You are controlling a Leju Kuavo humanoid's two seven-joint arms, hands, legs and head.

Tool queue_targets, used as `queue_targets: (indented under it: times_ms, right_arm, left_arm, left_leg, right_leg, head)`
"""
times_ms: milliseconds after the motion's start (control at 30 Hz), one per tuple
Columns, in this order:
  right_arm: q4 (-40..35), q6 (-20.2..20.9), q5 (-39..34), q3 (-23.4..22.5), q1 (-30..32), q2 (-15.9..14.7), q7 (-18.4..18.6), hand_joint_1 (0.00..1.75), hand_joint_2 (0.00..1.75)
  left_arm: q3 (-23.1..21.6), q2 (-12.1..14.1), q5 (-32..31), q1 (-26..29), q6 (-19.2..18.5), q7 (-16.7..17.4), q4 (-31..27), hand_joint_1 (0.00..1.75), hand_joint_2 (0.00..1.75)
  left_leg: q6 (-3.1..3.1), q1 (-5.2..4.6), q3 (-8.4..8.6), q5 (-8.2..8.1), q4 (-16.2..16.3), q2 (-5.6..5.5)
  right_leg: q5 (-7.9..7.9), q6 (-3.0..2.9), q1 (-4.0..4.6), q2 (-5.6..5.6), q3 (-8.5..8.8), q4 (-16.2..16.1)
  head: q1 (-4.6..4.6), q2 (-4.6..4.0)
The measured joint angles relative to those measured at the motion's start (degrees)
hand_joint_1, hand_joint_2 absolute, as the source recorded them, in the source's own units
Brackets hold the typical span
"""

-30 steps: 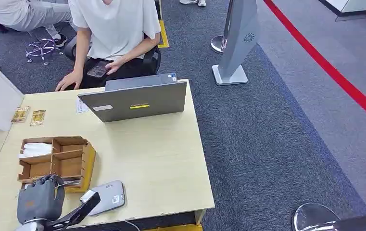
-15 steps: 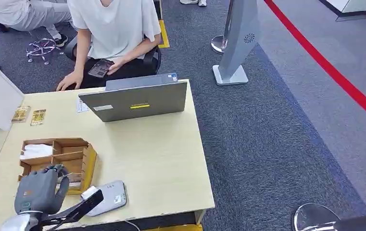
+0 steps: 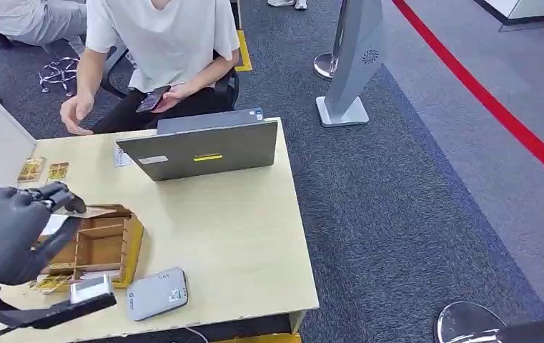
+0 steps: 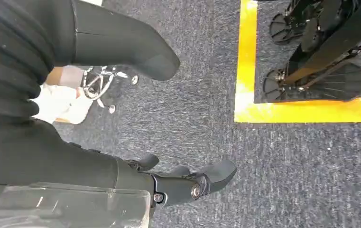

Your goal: Pass the card to the sensor for recognition and then transmit it.

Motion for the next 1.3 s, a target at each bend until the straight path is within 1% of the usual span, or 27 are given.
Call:
queue_targets:
  times_ms: [33,100,167,200,233,267,300,333,400,500,600,633,800,867,900,967,1133,1167,1233,1267,1300]
  right_arm:
    - [0.0,-0.2,0.0,0.2,0.0,0.0,0.0,0.00,1.75]
    - [0.1,-0.3,0.0,0.5,0.1,0.0,-0.1,0.00,1.75]
    - [0.4,-0.7,0.0,1.3,0.0,-0.1,-0.6,0.00,1.75]
    - [0.8,-1.1,0.0,1.8,-0.1,-0.2,-0.6,0.00,1.75]
    - [1.5,-1.9,0.0,2.4,-0.2,-0.6,-0.6,0.00,1.75]
    - [2.2,-2.7,0.0,2.8,-0.2,-0.8,-0.5,0.00,1.75]
    - [3.7,-4.0,0.0,3.5,-0.3,-1.5,-0.4,0.00,1.75]
    - [5.0,-5.0,0.0,3.8,-0.5,-1.9,-0.2,0.00,1.75]
    - [7.4,-6.6,0.0,4.5,-0.9,-3.0,0.2,0.00,1.75]
    - [10.3,-7.4,0.0,5.1,-1.2,-4.1,0.6,0.00,1.75]
    - [12.0,-7.6,0.0,5.5,-1.5,-4.8,0.7,0.00,1.75]
    - [12.3,-7.8,0.0,5.6,-1.5,-4.9,0.7,0.00,1.75]
    - [14.6,-8.4,0.0,5.6,-1.8,-5.8,0.8,0.00,1.75]
    - [15.3,-8.5,0.0,5.6,-1.8,-6.1,0.8,0.00,1.75]
    - [15.6,-8.5,0.0,5.6,-1.8,-6.2,0.9,0.00,1.75]
    - [15.7,-8.4,0.0,5.6,-1.7,-6.3,1.0,0.00,1.75]
    - [15.5,-7.4,0.0,5.4,-1.3,-6.2,1.4,0.00,1.75]
    - [15.2,-7.1,-0.1,5.4,-1.2,-6.1,1.6,0.00,1.75]
    - [14.1,-6.0,-0.2,5.2,-0.9,-5.5,1.7,0.00,1.75]
    - [13.0,-5.2,-0.2,4.9,-0.8,-4.8,1.8,0.00,1.75]
    - [11.4,-4.0,-0.2,4.3,-0.6,-4.0,1.8,0.00,1.75]
  left_arm:
    - [0.0,-0.6,-4.4,-1.1,0.7,2.3,0.4,1.75,1.75]
    - [-0.8,-3.0,-12.4,-3.4,1.4,5.6,2.1,1.75,1.75]
    - [-1.5,-5.9,-19.8,-4.8,4.0,8.5,4.7,1.75,1.75]
    - [-1.6,-7.3,-23.0,-5.3,6.0,9.3,6.3,1.75,1.75]
    - [-1.6,-8.6,-26.5,-5.6,8.8,9.3,8.8,1.75,1.75]
    - [-1.6,-9.1,-29.0,-5.7,11.2,8.8,10.7,1.75,1.75]
    - [-1.6,-10.1,-32.3,-5.9,14.6,7.5,14.1,1.75,1.75]
    - [-1.5,-10.9,-33.9,-5.9,16.3,6.4,16.5,1.75,1.75]
    - [-1.1,-12.9,-34.9,-5.9,16.6,4.8,20.7,1.75,1.75]
    - [-0.4,-14.8,-35.9,-6.1,16.4,4.1,25.1,1.75,1.75]
    - [-0.3,-15.9,-36.1,-6.1,16.3,4.1,27.6,1.75,1.75]
    - [-0.1,-16.3,-36.0,-6.2,16.2,4.1,28.1,0.00,1.75]
    - [0.8,-17.7,-33.8,-6.1,15.6,2.8,30.3,0.00,1.75]
    - [1.3,-18.2,-32.2,-5.4,16.5,2.2,30.3,0.00,1.75]
    - [1.7,-18.5,-30.8,-4.6,17.7,1.9,30.0,0.00,1.75]
    - [2.4,-18.8,-29.1,-2.5,19.4,1.4,28.5,0.00,1.75]
    - [4.2,-18.8,-25.6,3.6,23.2,-0.3,22.2,0.00,1.75]
    - [4.5,-18.7,-24.9,5.1,24.5,-1.0,20.8,0.00,1.75]
    - [5.5,-18.2,-23.4,9.1,28.9,-2.5,17.6,0.00,1.75]
    - [6.6,-17.6,-22.3,12.5,32.7,-3.7,15.1,0.00,1.75]
    - [7.9,-16.8,-21.2,16.9,36.8,-4.9,12.6,0.00,1.75]
  left_leg:
    - [0.00,-0.02,0.04,0.00,0.0,0.03]
    - [0.07,-0.02,0.00,0.04,0.0,0.03]
    - [0.08,-0.04,-0.01,0.05,0.0,0.03]
    - [0.09,-0.04,-0.01,0.05,0.0,0.05]
    - [0.09,-0.05,-0.01,0.05,0.0,0.05]
    - [0.10,-0.05,-0.01,0.05,0.0,0.04]
    - [0.10,-0.06,-0.01,0.06,0.0,0.03]
    - [0.10,-0.06,0.00,0.06,0.0,0.03]
    - [0.10,-0.05,-0.01,0.06,0.0,0.04]
    - [0.10,-0.05,0.00,0.06,0.0,0.05]
    - [0.10,-0.04,-0.01,0.06,0.0,0.06]
    - [0.10,-0.05,-0.01,0.06,0.0,0.06]
    - [0.10,-0.04,-0.06,0.05,0.0,0.03]
    - [0.10,-0.04,-0.06,0.05,0.0,0.05]
    - [0.10,-0.04,-0.07,0.05,0.0,0.05]
    - [0.11,-0.04,-0.07,0.05,0.0,0.07]
    - [0.12,-0.04,-0.09,0.02,0.0,0.07]
    - [0.12,-0.04,-0.14,0.01,0.0,0.06]
    - [0.12,-0.04,-0.18,-0.01,0.0,0.07]
    - [-0.01,-0.04,-0.09,-0.12,0.0,0.19]
    - [0.07,-0.04,-0.02,-0.24,-0.1,0.38]
  right_leg:
    - [0.00,0.00,-0.03,0.02,0.00,0.0]
    - [0.08,0.11,-0.02,0.03,0.00,0.0]
    - [0.10,0.14,-0.05,0.04,0.00,-0.1]
    - [0.11,0.14,-0.05,0.05,0.00,-0.1]
    - [0.13,0.14,-0.05,0.06,0.01,-0.1]
    - [0.13,0.14,-0.06,0.07,0.01,-0.1]
    - [0.13,0.15,-0.07,0.06,0.01,-0.1]
    - [0.13,0.15,-0.07,0.06,0.02,-0.1]
    - [0.14,0.15,-0.06,0.09,0.01,-0.1]
    - [0.14,0.15,-0.06,0.10,0.00,-0.1]
    - [0.14,0.14,-0.05,0.11,-0.01,-0.1]
    - [0.13,0.14,-0.05,0.12,-0.01,-0.1]
    - [0.13,0.14,-0.04,0.09,-0.02,-0.1]
    - [0.13,0.14,-0.05,0.10,-0.02,-0.1]
    - [0.13,0.14,-0.05,0.11,-0.01,0.0]
    - [0.13,0.14,-0.05,0.13,-0.03,-0.1]
    - [0.09,0.17,-0.05,0.12,-0.04,-0.1]
    - [0.08,0.18,-0.05,0.12,-0.01,-0.1]
    - [0.07,0.18,-0.05,0.11,0.01,0.0]
    - [0.04,0.16,-0.06,0.25,-0.01,0.0]
    - [-0.02,0.13,-0.05,0.42,0.01,0.0]
  head:
    - [-0.07,0.00]
    - [-0.02,0.00]
    - [-0.02,0.00]
    - [-0.02,0.00]
    - [0.00,0.00]
    - [-0.02,0.00]
    - [-0.02,0.00]
    - [-0.02,0.00]
    - [0.00,0.00]
    - [0.00,0.00]
    - [-0.02,0.00]
    - [-0.02,0.00]
    - [-0.02,0.00]
    - [-0.02,0.00]
    - [-0.02,0.00]
    - [-0.02,0.00]
    - [-0.02,0.00]
    - [-0.02,0.00]
    - [0.07,0.00]
    - [0.07,0.00]
    - [0.00,0.00]
